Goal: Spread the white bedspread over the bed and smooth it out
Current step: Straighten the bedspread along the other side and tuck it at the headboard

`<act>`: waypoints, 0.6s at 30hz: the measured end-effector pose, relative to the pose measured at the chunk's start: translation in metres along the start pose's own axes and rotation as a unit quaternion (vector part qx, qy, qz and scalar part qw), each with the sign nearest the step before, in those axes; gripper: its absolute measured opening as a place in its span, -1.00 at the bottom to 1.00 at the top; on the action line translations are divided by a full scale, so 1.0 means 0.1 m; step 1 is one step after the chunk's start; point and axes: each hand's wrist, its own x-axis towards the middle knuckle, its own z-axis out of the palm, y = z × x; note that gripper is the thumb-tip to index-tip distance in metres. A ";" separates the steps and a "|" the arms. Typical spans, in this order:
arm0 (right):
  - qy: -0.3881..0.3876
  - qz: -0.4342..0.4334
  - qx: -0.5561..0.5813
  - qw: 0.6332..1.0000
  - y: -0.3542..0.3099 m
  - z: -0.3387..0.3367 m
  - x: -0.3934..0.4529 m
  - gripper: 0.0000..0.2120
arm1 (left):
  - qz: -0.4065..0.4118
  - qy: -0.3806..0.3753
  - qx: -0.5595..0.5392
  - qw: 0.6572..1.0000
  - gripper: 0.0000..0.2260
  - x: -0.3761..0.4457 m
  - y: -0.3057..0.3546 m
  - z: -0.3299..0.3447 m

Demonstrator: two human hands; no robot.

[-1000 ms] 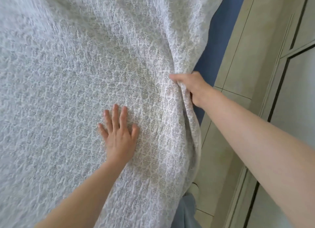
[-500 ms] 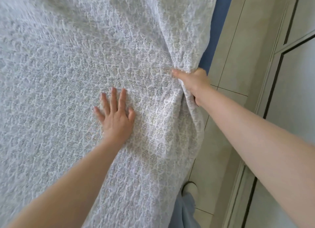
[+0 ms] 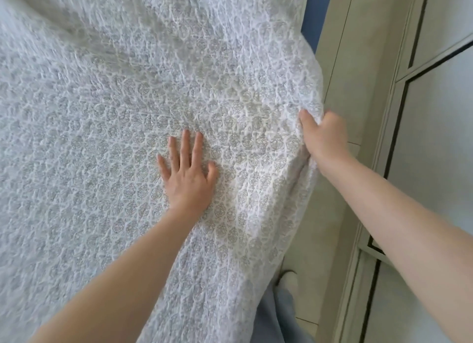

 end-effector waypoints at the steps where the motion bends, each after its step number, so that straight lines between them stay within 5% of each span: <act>1: 0.010 -0.028 0.010 0.999 0.01 -0.06 0.00 -0.66 | 0.002 0.002 -0.003 1.000 -0.42 0.00 0.01 0.00; 4: 0.048 -0.059 -0.036 0.996 0.21 -0.25 -0.04 -0.58 | 0.008 0.012 -0.004 1.000 -0.43 -0.04 -0.02 0.00; 7: 0.040 0.068 -0.062 0.995 0.45 -0.28 0.06 -0.62 | 0.009 0.012 0.001 1.000 -0.42 -0.05 -0.02 0.00; 11: -0.068 0.176 -0.086 0.978 0.44 -0.24 0.28 -0.68 | 0.000 0.008 0.002 1.000 -0.40 -0.04 -0.01 0.00; 15: -0.170 0.258 0.170 0.936 0.13 -0.27 0.58 -0.43 | -0.008 0.000 -0.031 0.999 -0.39 0.03 0.07 -0.05; 18: -0.194 0.198 0.265 0.923 -0.25 -0.28 0.84 -0.56 | 0.000 0.026 -0.070 0.997 -0.41 0.25 0.28 -0.15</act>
